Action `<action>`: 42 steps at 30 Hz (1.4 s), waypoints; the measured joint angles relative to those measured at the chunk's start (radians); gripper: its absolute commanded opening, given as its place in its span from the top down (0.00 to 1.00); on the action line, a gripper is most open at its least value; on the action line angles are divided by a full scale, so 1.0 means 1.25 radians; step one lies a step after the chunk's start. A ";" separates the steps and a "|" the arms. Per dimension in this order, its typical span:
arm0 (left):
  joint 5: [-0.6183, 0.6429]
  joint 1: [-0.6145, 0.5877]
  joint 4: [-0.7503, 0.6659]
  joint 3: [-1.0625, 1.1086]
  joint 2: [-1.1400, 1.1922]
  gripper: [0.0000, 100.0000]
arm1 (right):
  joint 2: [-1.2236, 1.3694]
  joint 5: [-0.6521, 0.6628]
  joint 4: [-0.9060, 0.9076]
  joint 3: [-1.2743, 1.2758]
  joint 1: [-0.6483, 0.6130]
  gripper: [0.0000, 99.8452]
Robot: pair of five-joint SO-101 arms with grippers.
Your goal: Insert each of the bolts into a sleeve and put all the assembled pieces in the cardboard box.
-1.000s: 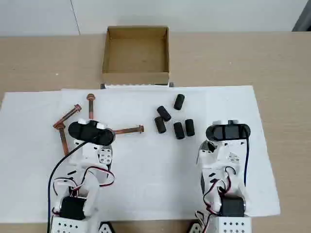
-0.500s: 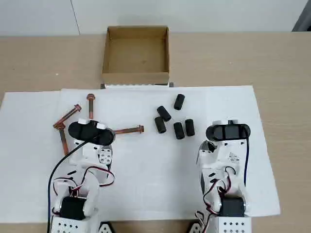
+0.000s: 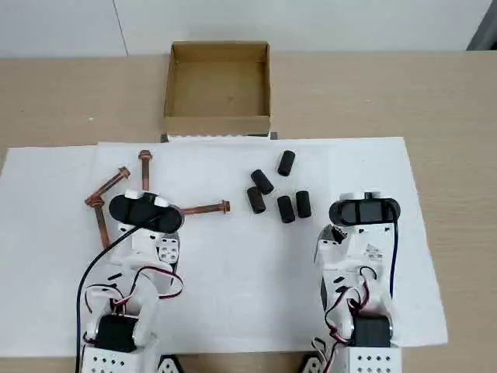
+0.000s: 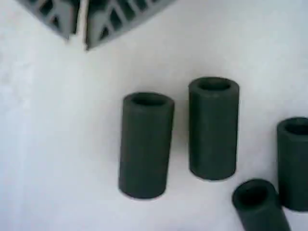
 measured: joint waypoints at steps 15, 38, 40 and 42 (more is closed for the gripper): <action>0.000 0.000 0.000 0.000 0.000 0.99 | 0.000 0.000 0.000 0.000 0.000 1.00; -0.064 0.009 0.076 -0.015 0.000 0.98 | 0.000 0.000 0.000 0.000 0.000 1.00; -0.069 0.009 0.113 -0.055 0.000 0.93 | 0.000 0.000 0.000 0.000 0.000 1.00; -0.069 0.009 0.135 -0.104 0.000 0.86 | 0.000 0.000 0.000 0.000 0.000 1.00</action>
